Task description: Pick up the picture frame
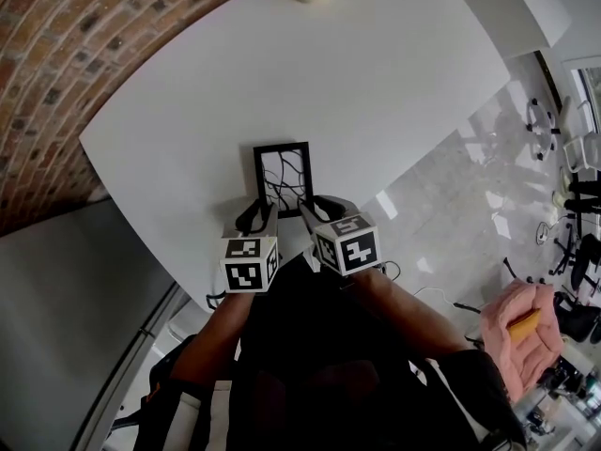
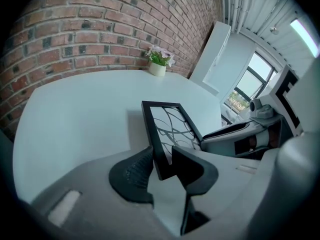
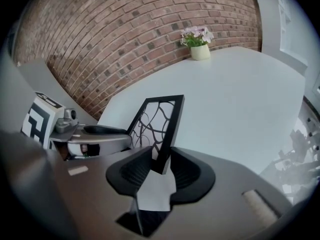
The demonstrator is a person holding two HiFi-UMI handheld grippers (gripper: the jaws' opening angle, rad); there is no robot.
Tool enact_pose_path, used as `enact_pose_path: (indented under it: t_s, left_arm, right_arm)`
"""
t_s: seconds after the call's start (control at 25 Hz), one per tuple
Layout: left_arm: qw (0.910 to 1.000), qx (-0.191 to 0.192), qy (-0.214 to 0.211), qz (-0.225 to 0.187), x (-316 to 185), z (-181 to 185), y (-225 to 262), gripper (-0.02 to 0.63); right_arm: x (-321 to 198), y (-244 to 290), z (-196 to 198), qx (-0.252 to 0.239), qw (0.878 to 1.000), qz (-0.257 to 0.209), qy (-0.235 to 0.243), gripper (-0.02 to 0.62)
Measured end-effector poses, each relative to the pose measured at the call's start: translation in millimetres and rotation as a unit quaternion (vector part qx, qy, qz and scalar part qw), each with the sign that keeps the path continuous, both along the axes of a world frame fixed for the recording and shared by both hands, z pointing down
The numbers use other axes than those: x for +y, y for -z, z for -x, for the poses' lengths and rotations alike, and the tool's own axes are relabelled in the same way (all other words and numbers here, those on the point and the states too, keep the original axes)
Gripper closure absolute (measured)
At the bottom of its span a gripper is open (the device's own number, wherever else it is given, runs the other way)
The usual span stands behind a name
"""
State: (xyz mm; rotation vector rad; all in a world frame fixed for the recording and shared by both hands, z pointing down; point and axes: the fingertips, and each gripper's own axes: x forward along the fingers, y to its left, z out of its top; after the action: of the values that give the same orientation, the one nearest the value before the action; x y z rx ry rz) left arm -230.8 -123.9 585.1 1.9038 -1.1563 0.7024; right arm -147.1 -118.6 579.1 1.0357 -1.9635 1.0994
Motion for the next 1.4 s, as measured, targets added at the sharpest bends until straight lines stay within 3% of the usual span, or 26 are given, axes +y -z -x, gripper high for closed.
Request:
enact_pose_path:
  t_s: [0.28,0.56,0.84,1.12,1.4]
  left_arm:
    - [0.9986,0.003,0.009,-0.052,0,-1,37,0.491]
    - [0.9933,0.004,0.029,-0.112,4,-3,64,0.516]
    - [0.9853,0.007,0.033,-0.168,47,-122,123,0.525]
    - [0.9735,0.013,0.026,-0.227,79,-176,182,0.525]
    - [0.9609,0.008,-0.009,-0.276,99,-226,222,0.526]
  right_arm:
    - [0,43,-5,0.019,0.997,-0.079,-0.007,0.511]
    - [3,65,-11,0.014,0.991,-0.129,-0.027,0.515]
    - [45,123,-131,0.008,0.98,-0.192,-0.04,0.517]
    - [76,174,-187,0.005,0.968,-0.236,-0.079,0.522]
    - [105,211,-237,0.002,0.953,-0.281,-0.111,0.522]
